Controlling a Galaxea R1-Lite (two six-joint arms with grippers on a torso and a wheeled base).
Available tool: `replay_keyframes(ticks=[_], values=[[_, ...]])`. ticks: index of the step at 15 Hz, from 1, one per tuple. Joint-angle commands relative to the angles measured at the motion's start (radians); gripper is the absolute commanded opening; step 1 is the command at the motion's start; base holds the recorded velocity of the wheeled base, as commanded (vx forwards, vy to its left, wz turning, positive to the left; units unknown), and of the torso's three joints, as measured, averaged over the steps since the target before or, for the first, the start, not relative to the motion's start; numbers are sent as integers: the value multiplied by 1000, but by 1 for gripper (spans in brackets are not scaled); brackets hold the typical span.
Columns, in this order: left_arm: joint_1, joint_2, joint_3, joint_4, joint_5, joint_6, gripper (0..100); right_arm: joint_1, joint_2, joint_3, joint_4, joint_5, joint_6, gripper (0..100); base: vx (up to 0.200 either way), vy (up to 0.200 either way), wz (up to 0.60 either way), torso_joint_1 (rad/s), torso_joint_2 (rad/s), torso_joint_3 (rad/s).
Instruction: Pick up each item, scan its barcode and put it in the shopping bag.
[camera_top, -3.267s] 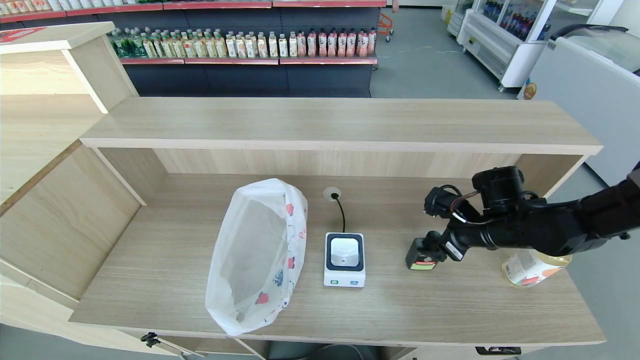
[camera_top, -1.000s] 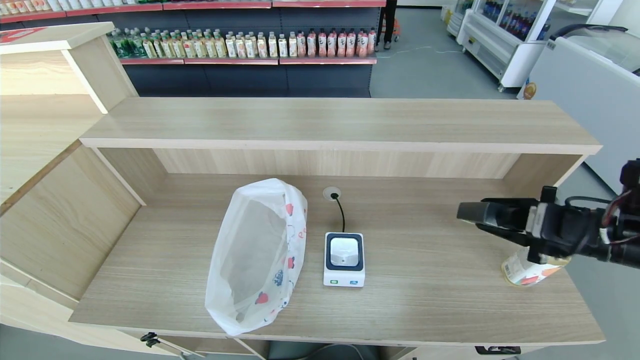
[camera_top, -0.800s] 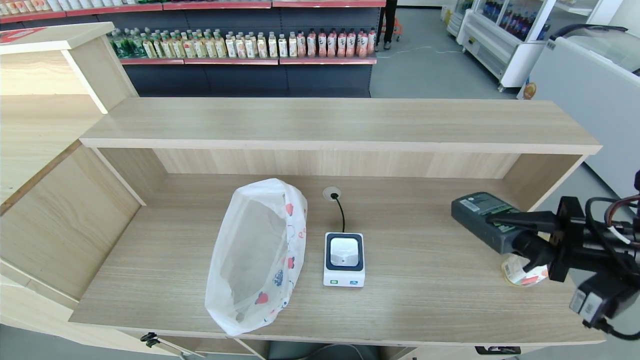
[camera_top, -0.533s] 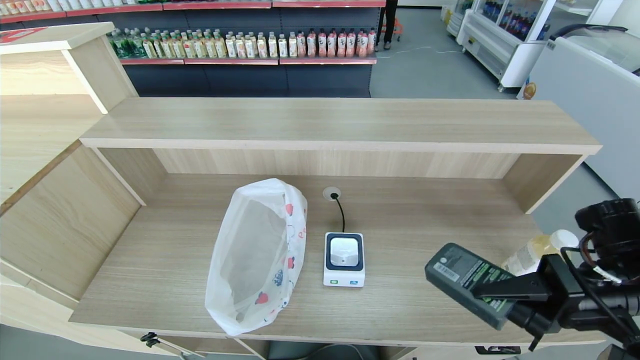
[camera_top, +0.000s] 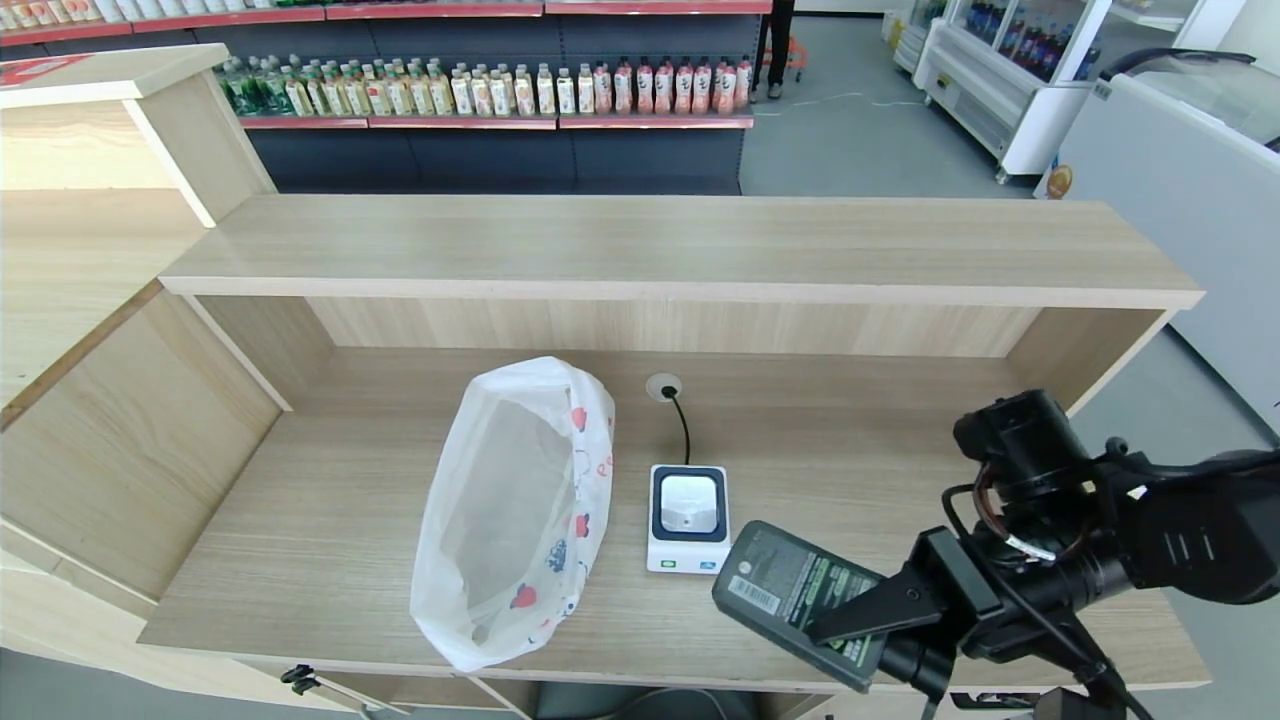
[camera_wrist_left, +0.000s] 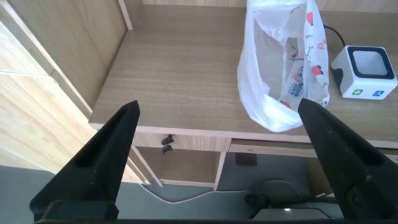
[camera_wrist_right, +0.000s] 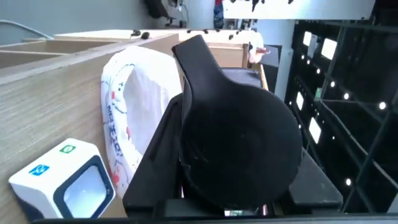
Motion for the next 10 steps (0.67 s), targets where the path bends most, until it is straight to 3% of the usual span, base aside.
replay_keyframes(ticks=[1, 10], values=[[0, 0, 0, 0, 0, 0, 100, 82, 65, -14, 0, 2, -80, 0, 0, 0, 0, 0, 0, 0], [0, 0, 2, 0, 0, 0, 100, 129, 84, -78, -8, 26, -80, 0, 0, 0, 0, 0, 0, 0]])
